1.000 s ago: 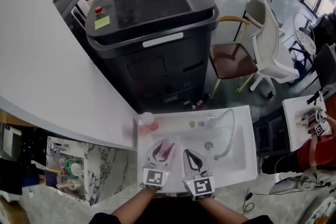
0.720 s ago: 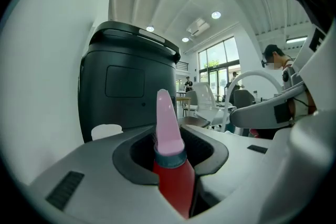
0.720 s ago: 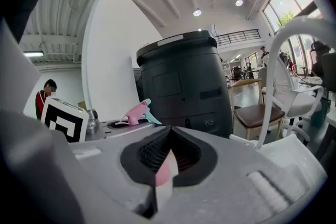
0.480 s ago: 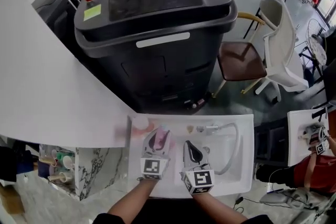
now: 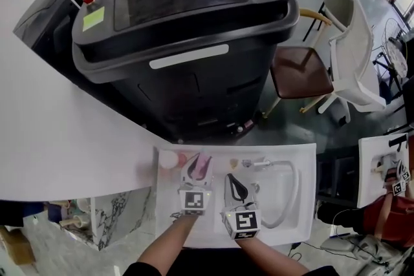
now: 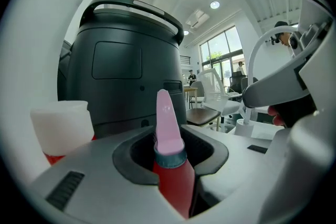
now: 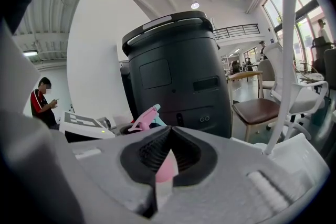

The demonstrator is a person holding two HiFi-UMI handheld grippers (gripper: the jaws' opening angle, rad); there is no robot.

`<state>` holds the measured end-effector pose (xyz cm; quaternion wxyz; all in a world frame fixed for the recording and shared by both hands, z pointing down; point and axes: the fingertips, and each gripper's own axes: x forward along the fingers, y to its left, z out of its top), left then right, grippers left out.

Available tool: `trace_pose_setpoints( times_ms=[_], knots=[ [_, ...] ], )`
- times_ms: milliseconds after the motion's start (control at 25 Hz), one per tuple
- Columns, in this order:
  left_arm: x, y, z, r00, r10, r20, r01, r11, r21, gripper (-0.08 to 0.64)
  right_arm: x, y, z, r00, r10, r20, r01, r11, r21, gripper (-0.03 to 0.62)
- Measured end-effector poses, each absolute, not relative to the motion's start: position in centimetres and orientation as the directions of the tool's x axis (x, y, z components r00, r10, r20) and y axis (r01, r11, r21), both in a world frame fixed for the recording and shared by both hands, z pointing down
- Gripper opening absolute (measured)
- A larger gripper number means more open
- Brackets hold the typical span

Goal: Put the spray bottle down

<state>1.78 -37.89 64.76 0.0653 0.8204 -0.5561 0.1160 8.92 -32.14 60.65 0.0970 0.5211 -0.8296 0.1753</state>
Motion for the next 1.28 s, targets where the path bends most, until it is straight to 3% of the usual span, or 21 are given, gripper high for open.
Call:
trace_pose_setpoints(
  times_ms=[200,680,1280],
  knots=[
    [1.7,-39.4,65.7,0.343,-0.904,0.257,-0.922,-0.376,-0.095,0.141,9.5,-32.7,61.7,-0.431,-0.827,0.362,-0.902,0.385,-0.195,-0.002],
    [2.5,-38.9,66.4,0.312,-0.931,0.191,-0.936,-0.336,-0.106,0.149,10.6,-33.1,62.0,-0.425,-0.820,0.384,-0.905,0.387,-0.175,-0.002],
    [2.2,-37.1,68.2,0.332,-0.902,0.276,-0.938,-0.348,-0.010,0.308,10.0,-32.4,61.6,-0.432,-0.817,0.381,-0.902,0.394,-0.178,-0.003]
  ],
)
